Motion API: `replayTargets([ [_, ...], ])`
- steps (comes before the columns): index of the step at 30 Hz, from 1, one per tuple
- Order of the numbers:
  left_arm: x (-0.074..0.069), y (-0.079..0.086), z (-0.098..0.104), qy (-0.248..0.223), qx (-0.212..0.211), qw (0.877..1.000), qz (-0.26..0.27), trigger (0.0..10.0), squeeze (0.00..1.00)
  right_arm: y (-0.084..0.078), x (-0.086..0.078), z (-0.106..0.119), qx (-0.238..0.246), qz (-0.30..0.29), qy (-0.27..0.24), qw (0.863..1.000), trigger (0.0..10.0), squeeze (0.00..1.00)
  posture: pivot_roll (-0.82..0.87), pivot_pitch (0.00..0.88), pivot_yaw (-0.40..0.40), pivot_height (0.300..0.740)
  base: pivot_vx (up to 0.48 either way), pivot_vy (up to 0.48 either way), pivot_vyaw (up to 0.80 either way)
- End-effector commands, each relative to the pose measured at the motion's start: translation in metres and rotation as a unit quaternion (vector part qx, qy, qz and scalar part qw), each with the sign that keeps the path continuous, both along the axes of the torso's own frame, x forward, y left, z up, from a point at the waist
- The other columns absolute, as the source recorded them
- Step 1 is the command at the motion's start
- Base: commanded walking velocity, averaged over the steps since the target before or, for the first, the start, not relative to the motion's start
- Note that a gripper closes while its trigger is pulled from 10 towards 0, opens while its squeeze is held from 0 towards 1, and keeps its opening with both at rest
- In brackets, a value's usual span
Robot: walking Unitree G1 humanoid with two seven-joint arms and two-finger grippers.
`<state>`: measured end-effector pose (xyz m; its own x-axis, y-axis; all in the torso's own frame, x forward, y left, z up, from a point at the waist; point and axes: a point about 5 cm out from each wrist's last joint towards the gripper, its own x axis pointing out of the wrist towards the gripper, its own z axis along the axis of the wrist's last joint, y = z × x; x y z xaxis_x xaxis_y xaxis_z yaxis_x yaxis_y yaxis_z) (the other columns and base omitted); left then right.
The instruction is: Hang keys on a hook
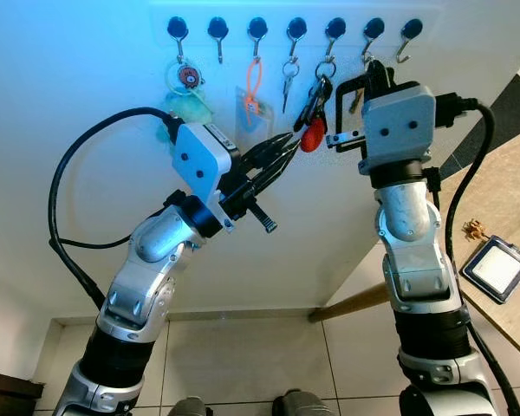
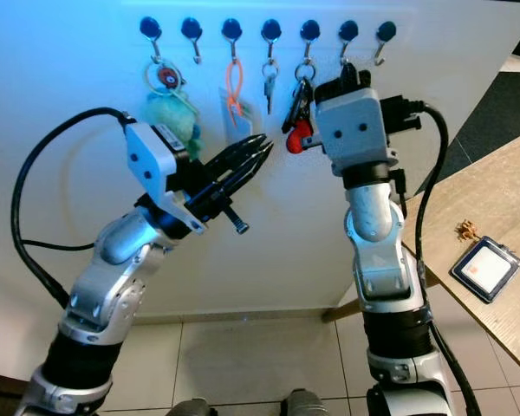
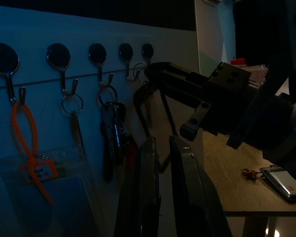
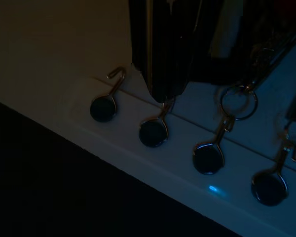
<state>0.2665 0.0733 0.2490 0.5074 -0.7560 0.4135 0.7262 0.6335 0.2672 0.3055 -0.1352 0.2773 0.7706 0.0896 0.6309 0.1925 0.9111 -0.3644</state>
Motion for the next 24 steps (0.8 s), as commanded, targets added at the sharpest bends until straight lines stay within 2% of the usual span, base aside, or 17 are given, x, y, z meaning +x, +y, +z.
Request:
replayTargets([
  [1,-0.0056,-0.0035,0.003,-0.008,-0.008,1.0,-0.016,10.0,0.0,-0.0054,-0.0018,0.0009,0.006,-0.013,-0.002,1.0,10.0,0.0,0.02,0.117,-0.037,0.74,0.0,0.0,0.0],
  [16,-0.0049,-0.0045,0.003,-0.009,-0.005,1.0,-0.016,10.0,0.0,-0.0051,0.0015,0.0011,0.006,-0.005,0.011,1.0,10.0,0.0,0.02,0.115,-0.035,0.74,0.0,0.0,0.0],
  [24,-0.0042,-0.005,0.0037,-0.011,-0.006,1.0,-0.016,10.0,0.0,-0.0061,0.0054,0.0049,0.035,0.02,0.017,0.999,10.0,0.0,0.02,0.116,-0.037,0.74,0.0,0.0,0.0],
])
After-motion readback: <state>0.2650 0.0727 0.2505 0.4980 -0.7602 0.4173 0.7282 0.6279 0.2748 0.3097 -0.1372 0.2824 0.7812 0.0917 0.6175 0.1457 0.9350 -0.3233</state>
